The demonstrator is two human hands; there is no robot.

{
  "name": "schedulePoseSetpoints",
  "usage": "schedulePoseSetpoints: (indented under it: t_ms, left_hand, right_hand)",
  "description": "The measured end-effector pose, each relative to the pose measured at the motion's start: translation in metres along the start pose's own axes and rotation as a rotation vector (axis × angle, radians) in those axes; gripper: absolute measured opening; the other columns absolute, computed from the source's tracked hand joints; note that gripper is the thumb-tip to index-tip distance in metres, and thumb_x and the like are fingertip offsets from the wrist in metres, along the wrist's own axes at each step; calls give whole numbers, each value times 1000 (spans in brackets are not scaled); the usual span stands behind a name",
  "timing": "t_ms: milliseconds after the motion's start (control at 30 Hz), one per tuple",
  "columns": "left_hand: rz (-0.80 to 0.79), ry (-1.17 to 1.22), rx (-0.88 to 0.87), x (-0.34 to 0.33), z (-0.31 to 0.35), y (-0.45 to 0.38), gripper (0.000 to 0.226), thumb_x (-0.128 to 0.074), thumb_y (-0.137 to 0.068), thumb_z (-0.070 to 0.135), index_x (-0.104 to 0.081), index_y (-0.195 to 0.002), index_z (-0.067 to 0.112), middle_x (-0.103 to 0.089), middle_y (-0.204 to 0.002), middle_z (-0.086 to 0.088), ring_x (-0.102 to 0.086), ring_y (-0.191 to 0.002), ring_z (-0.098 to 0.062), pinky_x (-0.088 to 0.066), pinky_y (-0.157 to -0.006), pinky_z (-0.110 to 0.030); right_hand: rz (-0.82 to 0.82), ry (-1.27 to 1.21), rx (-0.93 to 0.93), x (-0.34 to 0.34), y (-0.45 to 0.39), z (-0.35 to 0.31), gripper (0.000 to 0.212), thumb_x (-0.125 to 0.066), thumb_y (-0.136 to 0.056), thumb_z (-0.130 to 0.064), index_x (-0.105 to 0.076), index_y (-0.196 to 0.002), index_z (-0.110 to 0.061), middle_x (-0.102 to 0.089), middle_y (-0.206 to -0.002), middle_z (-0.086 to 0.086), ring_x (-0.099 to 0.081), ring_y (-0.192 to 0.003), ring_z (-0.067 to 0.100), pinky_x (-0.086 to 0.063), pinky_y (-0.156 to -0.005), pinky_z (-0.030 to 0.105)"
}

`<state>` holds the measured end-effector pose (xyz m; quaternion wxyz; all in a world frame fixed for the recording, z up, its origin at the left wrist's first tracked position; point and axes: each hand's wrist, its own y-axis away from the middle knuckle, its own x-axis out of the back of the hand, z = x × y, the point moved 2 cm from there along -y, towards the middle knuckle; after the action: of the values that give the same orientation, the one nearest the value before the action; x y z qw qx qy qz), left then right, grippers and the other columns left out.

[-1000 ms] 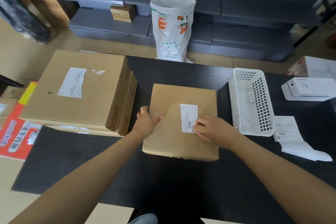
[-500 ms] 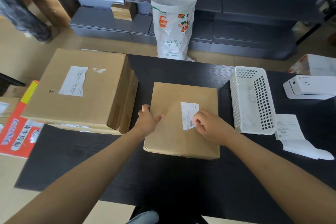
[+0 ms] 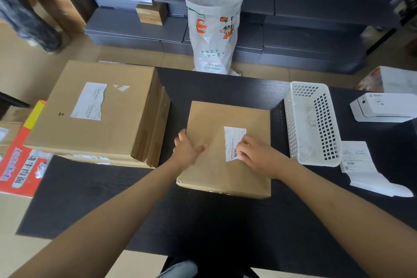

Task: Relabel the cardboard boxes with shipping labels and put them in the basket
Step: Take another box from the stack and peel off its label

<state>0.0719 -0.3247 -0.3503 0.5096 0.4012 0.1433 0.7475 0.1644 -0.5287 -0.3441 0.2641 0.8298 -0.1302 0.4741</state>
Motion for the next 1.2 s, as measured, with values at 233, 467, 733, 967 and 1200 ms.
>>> schedulePoseSetpoints:
  t_ms: [233,467,733,967,1200]
  left_hand:
    - [0,19,-14,-1,-3,0,83,-67,-88,33,-13,-149,20,-24,-149,-7,-36,-132,-31,-40,-107,-50]
    - [7,7,0,-2,-1,-1,81,-66,-88,34,-14,-148,20,-24,-149,-7,-36,-132,-31,-38,-108,-52]
    - [2,-28,35,-3,3,-2,80,-66,-88,34,-14,-147,20,-25,-147,-9,-38,-130,-32,-39,-107,-50]
    - [5,-33,54,-3,4,-2,78,-66,-88,34,-16,-146,20,-28,-145,-9,-39,-129,-33,-39,-107,-50]
    - [10,-62,62,-5,6,-2,76,-64,-89,36,-16,-145,19,-29,-145,-9,-41,-128,-34,-39,-106,-52]
  right_hand:
    - [82,-329,-191,11,-12,7,15,-39,-100,-18,-48,-90,-12,-52,-87,0,-50,-76,17,-42,-68,29]
    - [160,-491,-313,14,-25,12,12,-42,-100,-20,-48,-91,-18,-58,-80,-1,-61,-68,9,-50,-65,28]
    - [487,-559,-448,48,-48,28,13,-44,-98,-17,-45,-89,-27,-64,-82,8,-66,-59,10,-51,-59,24]
    - [647,-508,-492,41,-49,23,12,-43,-99,-16,-46,-90,-24,-63,-82,3,-63,-72,18,-42,-59,23]
    - [911,-518,-561,54,-43,16,10,-42,-100,-15,-48,-92,-16,-57,-87,-2,-53,-79,18,-40,-67,23]
